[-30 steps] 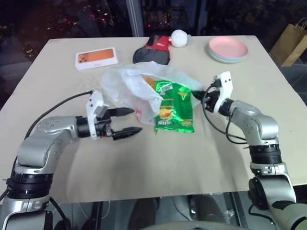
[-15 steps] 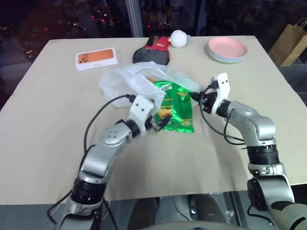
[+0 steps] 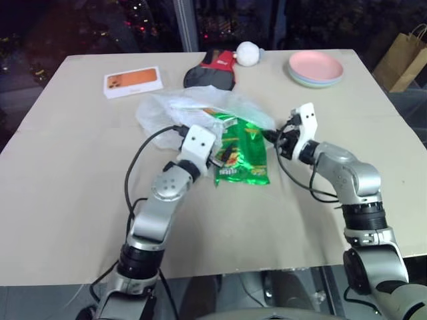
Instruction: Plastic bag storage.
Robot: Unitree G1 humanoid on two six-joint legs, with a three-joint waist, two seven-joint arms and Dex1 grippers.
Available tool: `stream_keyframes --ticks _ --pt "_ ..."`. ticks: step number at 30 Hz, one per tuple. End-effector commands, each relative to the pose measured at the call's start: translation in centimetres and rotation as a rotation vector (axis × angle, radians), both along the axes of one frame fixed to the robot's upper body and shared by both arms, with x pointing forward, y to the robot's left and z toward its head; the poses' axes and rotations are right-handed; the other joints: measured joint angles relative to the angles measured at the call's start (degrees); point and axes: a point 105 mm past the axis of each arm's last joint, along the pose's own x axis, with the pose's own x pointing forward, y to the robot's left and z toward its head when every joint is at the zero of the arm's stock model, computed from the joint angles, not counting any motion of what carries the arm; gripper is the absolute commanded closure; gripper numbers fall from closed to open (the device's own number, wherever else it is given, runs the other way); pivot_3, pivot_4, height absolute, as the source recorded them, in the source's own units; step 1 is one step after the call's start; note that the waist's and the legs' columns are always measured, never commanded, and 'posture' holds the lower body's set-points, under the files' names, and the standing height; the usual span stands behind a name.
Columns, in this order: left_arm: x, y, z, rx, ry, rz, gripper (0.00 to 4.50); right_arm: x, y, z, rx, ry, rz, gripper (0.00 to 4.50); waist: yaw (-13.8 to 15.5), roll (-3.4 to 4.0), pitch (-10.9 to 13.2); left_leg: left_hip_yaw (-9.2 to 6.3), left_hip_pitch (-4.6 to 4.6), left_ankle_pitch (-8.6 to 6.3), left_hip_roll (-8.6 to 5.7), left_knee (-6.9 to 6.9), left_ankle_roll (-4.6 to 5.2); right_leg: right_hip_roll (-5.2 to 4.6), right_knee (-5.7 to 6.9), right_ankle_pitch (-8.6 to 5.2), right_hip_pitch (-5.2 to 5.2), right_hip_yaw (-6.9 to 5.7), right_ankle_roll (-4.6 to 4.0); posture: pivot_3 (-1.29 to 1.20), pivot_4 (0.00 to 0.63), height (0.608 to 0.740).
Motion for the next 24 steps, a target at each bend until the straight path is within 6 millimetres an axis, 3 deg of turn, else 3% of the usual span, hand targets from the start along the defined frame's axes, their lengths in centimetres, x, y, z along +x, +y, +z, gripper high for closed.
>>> stream_keyframes --ticks 1,8,9,15,19,22,24 --pt "-0.1 0.1 1.0 -0.010 -0.036 0.018 0.71 -0.2 0.2 1.1 0.008 -0.049 0.005 4.50 0.00 0.00 0.00 0.00 0.00 0.00 0.00 0.00 0.00 0.00 0.00 0.00 0.00 0.00 0.00 0.00 0.150 0.740" --pt "-0.1 1.0 0.8 -0.014 -0.034 0.046 4.05 -0.2 0.2 1.2 0.009 -0.049 0.006 4.50 -0.01 0.00 0.00 0.00 0.00 0.00 0.00 0.00 0.00 0.00 0.00 0.00 0.00 0.00 0.00 0.00 0.150 0.740" --pt "-0.1 1.1 0.8 -0.015 -0.034 0.049 4.36 -0.2 0.2 1.2 0.009 -0.049 0.006 4.50 -0.01 0.00 0.00 0.00 0.00 0.00 0.00 0.00 0.00 0.00 0.00 0.00 0.00 0.00 0.00 0.00 0.150 0.740" --pt "-0.7 1.7 1.8 -0.062 -0.072 -0.007 4.45 -0.3 0.0 1.3 0.012 -0.048 0.004 4.50 -0.05 0.00 0.00 0.00 0.00 0.00 0.01 0.00 0.00 0.00 0.00 0.00 0.00 0.00 0.00 0.00 0.150 0.740" --pt "-2.1 1.4 6.8 -0.250 -0.171 -0.194 4.45 -0.3 -1.2 2.7 0.053 -0.054 -0.006 4.50 -0.02 0.00 0.00 0.00 0.00 0.00 0.01 0.00 0.00 0.00 0.00 0.00 0.00 -0.01 0.00 0.00 0.150 0.740" --pt "-3.6 0.8 11.2 -0.428 -0.163 -0.407 4.45 -0.7 -2.6 3.7 0.063 -0.053 0.009 4.50 0.50 -0.02 0.01 -0.13 -0.13 0.00 0.01 0.11 0.00 -0.02 -0.01 0.00 0.00 -0.17 0.00 0.00 0.150 0.740" --pt "-4.2 0.9 13.1 -0.542 -0.145 -0.477 4.45 -0.8 -3.1 3.8 0.057 -0.048 0.011 4.50 0.39 -0.02 0.01 -0.16 -0.15 0.00 0.00 0.20 0.00 -0.03 -0.01 0.00 0.03 -0.19 0.01 0.00 0.150 0.740"
